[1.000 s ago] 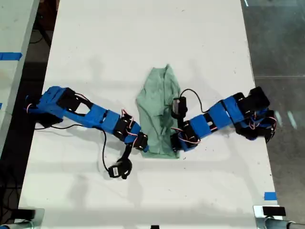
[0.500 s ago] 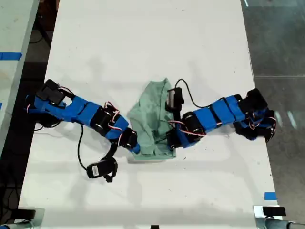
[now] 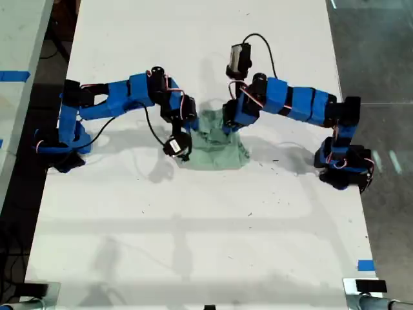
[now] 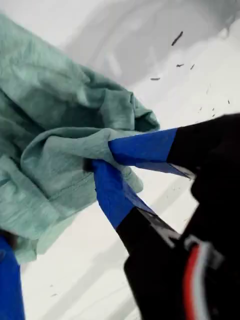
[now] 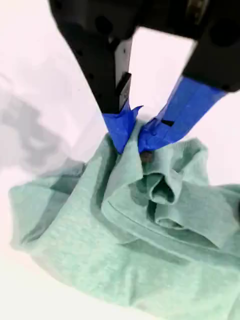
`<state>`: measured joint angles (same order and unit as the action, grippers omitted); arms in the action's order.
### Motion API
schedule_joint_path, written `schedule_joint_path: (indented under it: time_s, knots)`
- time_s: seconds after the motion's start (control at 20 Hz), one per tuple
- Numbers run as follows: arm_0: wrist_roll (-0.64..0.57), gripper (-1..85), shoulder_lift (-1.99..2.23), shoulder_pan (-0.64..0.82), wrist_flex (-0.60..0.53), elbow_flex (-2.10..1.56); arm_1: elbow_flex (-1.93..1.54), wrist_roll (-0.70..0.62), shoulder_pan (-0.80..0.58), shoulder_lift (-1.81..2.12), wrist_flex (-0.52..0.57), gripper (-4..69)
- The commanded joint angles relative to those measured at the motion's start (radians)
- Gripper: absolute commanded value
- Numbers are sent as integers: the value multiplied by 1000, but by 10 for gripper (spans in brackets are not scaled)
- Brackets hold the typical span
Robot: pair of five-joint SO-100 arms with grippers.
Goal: Fold t shirt
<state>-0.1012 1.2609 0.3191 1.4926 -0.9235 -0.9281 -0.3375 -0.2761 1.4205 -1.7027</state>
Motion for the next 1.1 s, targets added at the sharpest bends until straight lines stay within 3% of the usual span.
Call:
schedule_joint_path:
  time_s: [0.0,0.3,0.35,0.4,0.45,0.55,0.9,0.95,1.0,1.05]
  knots:
    - [-37,-1,37,107,0,11,-51,-66,-115,91,34,-13]
    - [-132,13,-184,195,-57,31,-350,-141,-288,91,163,-1]
    - [-135,70,-227,195,-60,43,-399,-126,-308,86,178,113]
    - [-147,131,-250,196,-61,46,-436,-115,-318,83,186,303]
    - [-169,195,-256,204,-52,46,-466,-106,-324,91,193,337]
    - [-196,209,-213,216,-6,44,-488,-94,-324,129,190,387]
    - [-216,163,221,239,104,-44,-453,-163,-399,471,-6,401]
    - [-212,131,299,242,106,-78,-485,-170,-405,563,-15,384]
    - [-196,-1,387,236,106,-114,-522,-170,-399,663,-23,328]
    - [-150,-1,491,209,106,-164,-571,-161,-373,776,-23,218]
